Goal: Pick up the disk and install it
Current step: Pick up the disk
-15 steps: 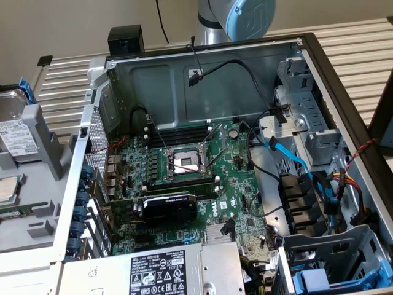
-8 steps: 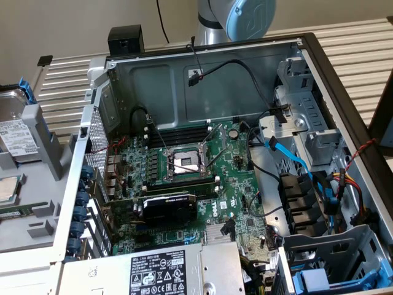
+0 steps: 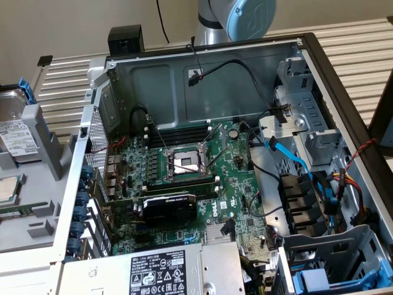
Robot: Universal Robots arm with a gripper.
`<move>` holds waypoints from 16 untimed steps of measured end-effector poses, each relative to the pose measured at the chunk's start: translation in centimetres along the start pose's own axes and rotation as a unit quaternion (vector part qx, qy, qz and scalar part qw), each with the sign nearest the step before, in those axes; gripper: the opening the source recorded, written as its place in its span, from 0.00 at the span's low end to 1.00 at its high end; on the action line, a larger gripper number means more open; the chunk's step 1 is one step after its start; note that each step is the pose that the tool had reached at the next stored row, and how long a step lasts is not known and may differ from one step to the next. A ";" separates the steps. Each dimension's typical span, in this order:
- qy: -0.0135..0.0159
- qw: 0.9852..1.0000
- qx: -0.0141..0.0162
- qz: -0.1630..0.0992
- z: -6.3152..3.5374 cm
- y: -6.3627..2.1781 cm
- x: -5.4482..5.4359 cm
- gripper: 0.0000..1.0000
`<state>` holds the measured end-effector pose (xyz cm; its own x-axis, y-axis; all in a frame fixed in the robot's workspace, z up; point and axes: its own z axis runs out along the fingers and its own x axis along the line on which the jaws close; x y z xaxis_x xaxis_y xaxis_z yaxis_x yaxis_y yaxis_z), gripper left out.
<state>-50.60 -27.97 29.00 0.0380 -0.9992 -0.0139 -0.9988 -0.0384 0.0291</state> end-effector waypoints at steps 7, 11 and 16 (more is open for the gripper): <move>0.000 1.000 0.000 0.000 0.40 -0.16 0.0 0.74; 0.000 1.000 0.000 0.000 0.46 -0.17 -0.3 0.74; 0.001 1.000 0.000 0.002 0.52 -0.17 -0.4 0.74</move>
<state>-50.46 -27.61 28.48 0.0350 -0.9993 -0.0109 -0.9989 -0.0353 0.0295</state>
